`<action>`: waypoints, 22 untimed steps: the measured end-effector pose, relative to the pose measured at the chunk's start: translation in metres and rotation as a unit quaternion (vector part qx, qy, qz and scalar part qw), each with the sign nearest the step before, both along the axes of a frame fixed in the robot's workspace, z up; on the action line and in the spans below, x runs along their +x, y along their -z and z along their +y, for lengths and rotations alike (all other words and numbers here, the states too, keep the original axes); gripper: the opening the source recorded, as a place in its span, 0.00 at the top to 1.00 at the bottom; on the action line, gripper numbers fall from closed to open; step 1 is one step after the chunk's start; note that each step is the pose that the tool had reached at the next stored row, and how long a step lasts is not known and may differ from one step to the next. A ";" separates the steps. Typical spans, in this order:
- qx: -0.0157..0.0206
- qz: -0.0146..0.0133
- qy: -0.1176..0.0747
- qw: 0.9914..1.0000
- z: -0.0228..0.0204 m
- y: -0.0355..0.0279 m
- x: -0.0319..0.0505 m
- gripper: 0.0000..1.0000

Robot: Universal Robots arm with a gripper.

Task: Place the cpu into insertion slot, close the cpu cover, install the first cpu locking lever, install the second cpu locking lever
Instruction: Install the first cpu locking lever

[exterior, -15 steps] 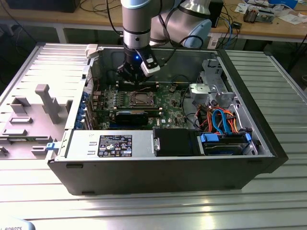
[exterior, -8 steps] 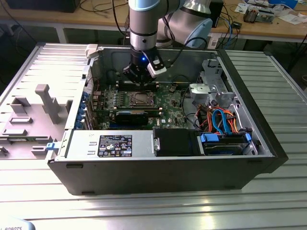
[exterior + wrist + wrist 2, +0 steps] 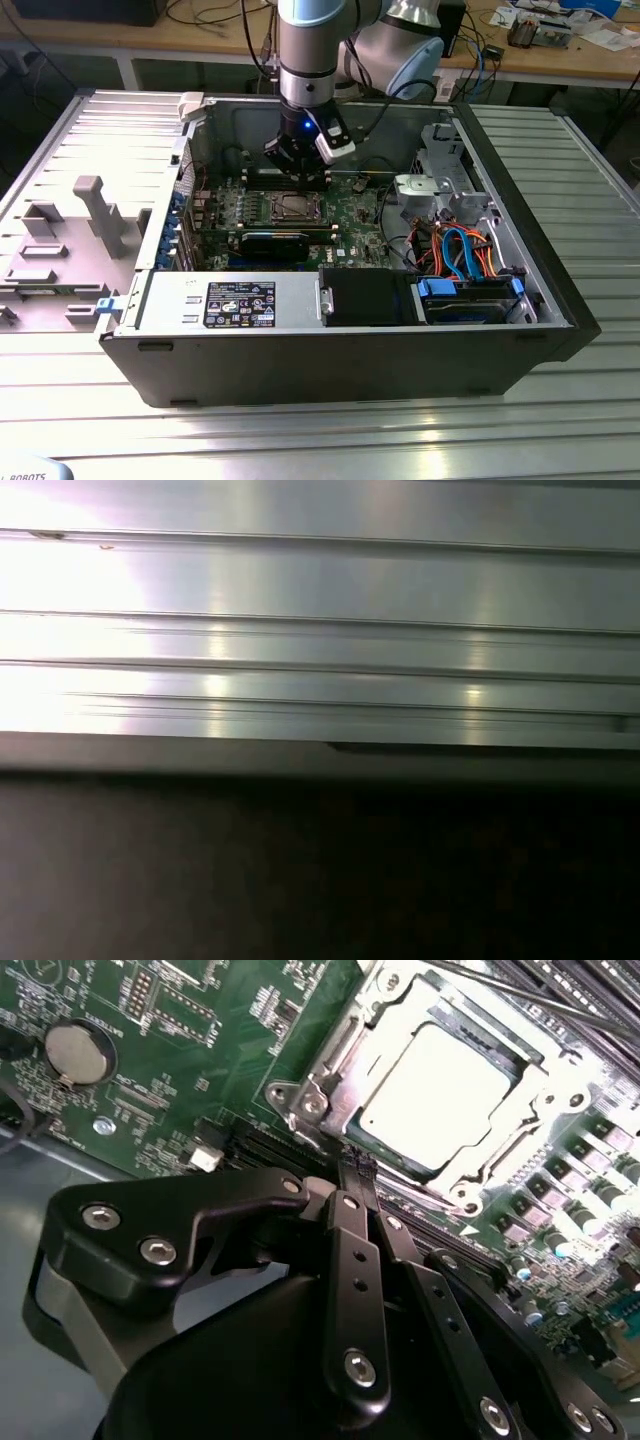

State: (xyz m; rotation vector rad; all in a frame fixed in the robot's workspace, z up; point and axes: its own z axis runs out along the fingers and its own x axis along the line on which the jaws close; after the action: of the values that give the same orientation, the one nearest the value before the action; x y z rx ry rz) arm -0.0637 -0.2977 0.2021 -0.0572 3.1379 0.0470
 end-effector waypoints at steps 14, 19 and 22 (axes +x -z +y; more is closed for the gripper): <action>0.004 0.000 0.000 1.000 -0.0013 -0.0091 0.0023 0.89; -0.003 0.000 -0.001 1.000 -0.0184 -0.0091 0.0023 0.89; -0.005 0.000 0.000 1.000 -0.0293 -0.0092 0.0023 0.89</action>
State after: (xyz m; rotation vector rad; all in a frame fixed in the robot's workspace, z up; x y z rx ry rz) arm -0.0615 -0.3270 0.2113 -0.0586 3.1389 0.0315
